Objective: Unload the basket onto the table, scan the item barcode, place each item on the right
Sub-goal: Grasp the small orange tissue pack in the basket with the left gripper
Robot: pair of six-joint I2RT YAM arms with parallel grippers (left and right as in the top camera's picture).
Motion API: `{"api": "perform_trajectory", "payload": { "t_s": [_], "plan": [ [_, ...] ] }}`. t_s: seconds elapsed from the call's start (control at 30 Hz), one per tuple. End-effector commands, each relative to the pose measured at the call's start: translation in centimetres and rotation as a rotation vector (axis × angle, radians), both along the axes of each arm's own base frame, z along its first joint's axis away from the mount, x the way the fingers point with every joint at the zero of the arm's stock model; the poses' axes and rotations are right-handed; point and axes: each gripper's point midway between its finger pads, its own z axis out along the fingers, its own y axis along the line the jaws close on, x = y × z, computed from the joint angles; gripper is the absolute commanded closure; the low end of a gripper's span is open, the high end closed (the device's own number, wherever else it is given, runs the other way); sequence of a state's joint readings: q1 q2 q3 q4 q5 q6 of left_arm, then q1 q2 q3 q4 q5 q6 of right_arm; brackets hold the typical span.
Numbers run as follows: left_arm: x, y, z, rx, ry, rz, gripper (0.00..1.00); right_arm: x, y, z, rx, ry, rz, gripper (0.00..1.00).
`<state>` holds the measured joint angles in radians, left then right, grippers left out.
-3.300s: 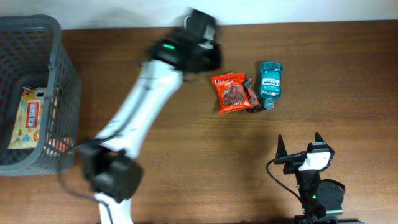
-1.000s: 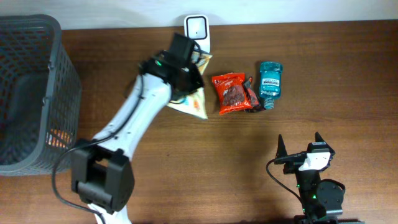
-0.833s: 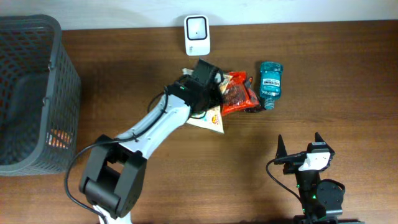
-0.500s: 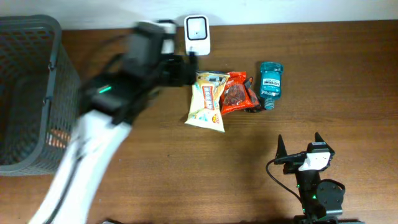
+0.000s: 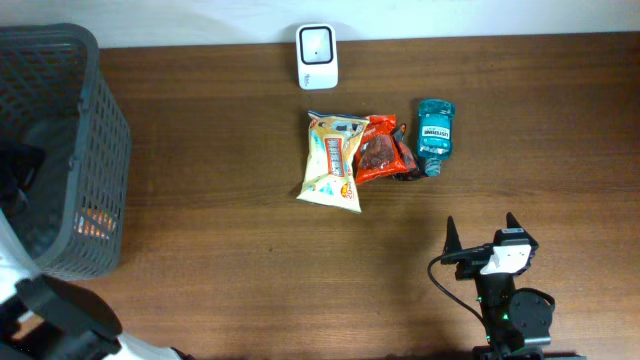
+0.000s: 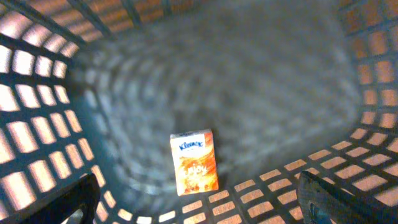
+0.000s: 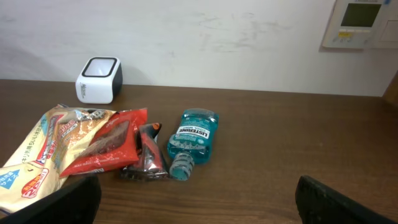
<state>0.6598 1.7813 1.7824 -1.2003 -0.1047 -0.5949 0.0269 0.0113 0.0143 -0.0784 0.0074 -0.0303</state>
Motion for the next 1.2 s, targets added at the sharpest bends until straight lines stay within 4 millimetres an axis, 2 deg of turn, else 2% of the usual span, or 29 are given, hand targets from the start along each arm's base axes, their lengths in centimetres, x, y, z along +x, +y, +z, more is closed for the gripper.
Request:
{"api": "perform_trajectory", "payload": {
  "t_s": [0.0, 0.03, 0.13, 0.17, 0.23, 0.33, 0.4, 0.43, 0.5, 0.57, 0.7, 0.8, 0.87, 0.9, 0.93, 1.03, 1.1, 1.17],
  "plan": [
    [2.8, -0.9, -4.1, -0.162, -0.039, -0.007, 0.01, 0.0, 0.1, -0.3, 0.004, 0.005, 0.000, 0.01],
    [3.1, -0.7, -5.2, -0.171, -0.023, -0.005, 0.00, 0.0, 0.1, -0.3, 0.004, 0.005, 0.000, 0.01],
    [3.0, -1.0, -8.3, -0.227, 0.050, -0.004, 0.16, 0.0, 0.1, -0.3, 0.004, 0.005, 0.000, 0.01],
    [3.1, -1.2, -9.6, -0.248, 0.078, -0.007, 0.25, 0.0, 0.1, -0.3, 0.004, 0.005, 0.000, 0.01],
    [3.6, -1.9, -11.1, -0.268, 0.109, -0.025, 0.34, 0.0, 0.1, -0.3, 0.004, 0.005, 0.000, 0.01],
    [5.0, -4.6, -11.9, -0.277, 0.147, -0.117, 0.38, 0.0, 0.1, -0.3, 0.004, 0.005, 0.000, 0.02],
    [4.7, -6.0, -12.1, -0.258, 0.208, -0.146, 0.50, 0.0, 0.1, -0.3, 0.004, 0.005, 0.000, 0.01],
    [4.4, -5.7, -12.2, -0.219, 0.238, -0.145, 0.55, 0.0, 0.1, -0.3, 0.004, 0.005, 0.000, 0.01],
    [2.9, -3.7, -12.0, -0.118, 0.321, -0.110, 0.57, 0.0, 0.1, -0.3, 0.004, 0.005, 0.000, 0.01],
    [1.7, -3.0, -12.0, -0.124, 0.342, -0.053, 0.55, 0.0, 0.1, -0.3, 0.004, 0.005, 0.000, 0.01],
    [0.9, -3.2, -12.8, -0.152, 0.358, -0.039, 0.49, 0.0, 0.1, -0.3, 0.004, 0.005, 0.000, 0.01],
    [0.3, -4.0, -16.2, -0.189, 0.377, -0.043, 0.50, 0.0, 0.1, -0.3, 0.004, 0.005, 0.000, 0.01],
    [0.0, -4.2, -17.6, -0.204, 0.402, -0.044, 0.54, 0.0, 0.1, -0.3, 0.004, 0.005, 0.000, 0.01],
    [0.0, -4.1, -17.8, -0.203, 0.401, -0.044, 0.58, 0.0, 0.1, -0.3, 0.004, 0.005, 0.000, 0.02],
    [0.3, -4.0, -17.8, -0.198, 0.392, -0.044, 0.67, 0.0, 0.1, -0.3, 0.004, 0.005, 0.000, 0.01],
    [0.9, -3.6, -17.3, -0.182, 0.368, -0.043, 0.84, 0.0, 0.1, -0.3, 0.004, 0.005, 0.000, 0.01],
    [1.7, -3.1, -16.1, -0.169, 0.346, -0.043, 0.89, 0.0, 0.1, -0.4, 0.004, 0.005, 0.000, 0.01],
    [3.0, -2.3, -13.3, -0.145, 0.308, -0.042, 1.00, 0.0, 0.1, -0.3, 0.004, 0.005, 0.000, 0.01]
  ]
}}
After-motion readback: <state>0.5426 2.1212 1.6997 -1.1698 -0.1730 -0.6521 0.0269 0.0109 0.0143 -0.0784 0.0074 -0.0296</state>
